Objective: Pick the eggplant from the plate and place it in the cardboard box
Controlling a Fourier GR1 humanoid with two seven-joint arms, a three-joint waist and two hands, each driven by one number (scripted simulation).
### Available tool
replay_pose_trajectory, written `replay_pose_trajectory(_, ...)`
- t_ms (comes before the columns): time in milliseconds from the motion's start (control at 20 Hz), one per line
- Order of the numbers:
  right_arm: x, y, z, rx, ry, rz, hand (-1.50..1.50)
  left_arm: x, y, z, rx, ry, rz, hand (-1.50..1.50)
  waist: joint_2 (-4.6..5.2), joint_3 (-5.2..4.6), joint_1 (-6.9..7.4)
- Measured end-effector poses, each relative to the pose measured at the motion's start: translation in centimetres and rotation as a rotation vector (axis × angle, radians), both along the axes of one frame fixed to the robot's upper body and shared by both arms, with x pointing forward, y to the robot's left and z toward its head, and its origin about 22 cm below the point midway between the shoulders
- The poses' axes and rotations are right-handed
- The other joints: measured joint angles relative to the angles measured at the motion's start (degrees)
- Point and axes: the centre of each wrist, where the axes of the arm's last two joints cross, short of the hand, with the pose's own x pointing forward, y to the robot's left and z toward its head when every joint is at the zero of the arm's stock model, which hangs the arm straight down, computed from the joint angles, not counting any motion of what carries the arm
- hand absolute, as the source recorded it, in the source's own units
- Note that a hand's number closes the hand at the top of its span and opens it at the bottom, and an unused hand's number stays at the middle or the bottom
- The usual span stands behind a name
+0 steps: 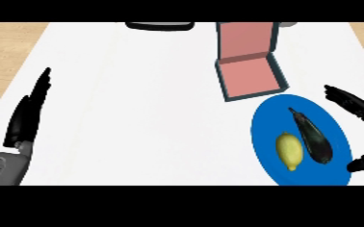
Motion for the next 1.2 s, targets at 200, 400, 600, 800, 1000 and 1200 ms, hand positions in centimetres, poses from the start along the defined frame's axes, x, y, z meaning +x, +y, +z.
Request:
replay_pose_trajectory(200,1.4,0.1,1.8,-0.194,-0.023,0.106,-1.50,0.1,-0.3,-0.1,0.008,0.004,-0.008,0.00,0.14,-0.07,0.46)
replay_pose_trajectory(400,3.1,1.3,2.5,-0.350,-0.018,0.225,-1.50,0.4,-0.6,-0.1,0.007,0.001,-0.012,0.00,0.20,-0.15,0.85)
replay_pose_trajectory(600,4.4,2.7,2.4,-0.496,0.002,0.337,-1.50,0.5,-0.3,0.2,0.004,0.006,-0.015,0.00,0.16,-0.22,0.90)
replay_pose_trajectory(800,5.9,3.4,2.4,-0.579,0.023,0.409,-1.50,0.4,-0.3,0.1,0.010,0.003,-0.006,0.00,0.09,-0.26,0.63)
replay_pose_trajectory(1000,7.3,4.9,1.2,-0.641,0.029,0.465,-1.50,0.2,-0.2,0.0,0.011,0.010,0.006,0.00,-0.07,-0.30,-0.10)
replay_pose_trajectory(1200,8.2,6.0,0.1,-0.675,0.031,0.511,-1.50,-0.1,0.2,0.0,0.007,0.010,0.017,0.00,-0.22,-0.32,-0.72)
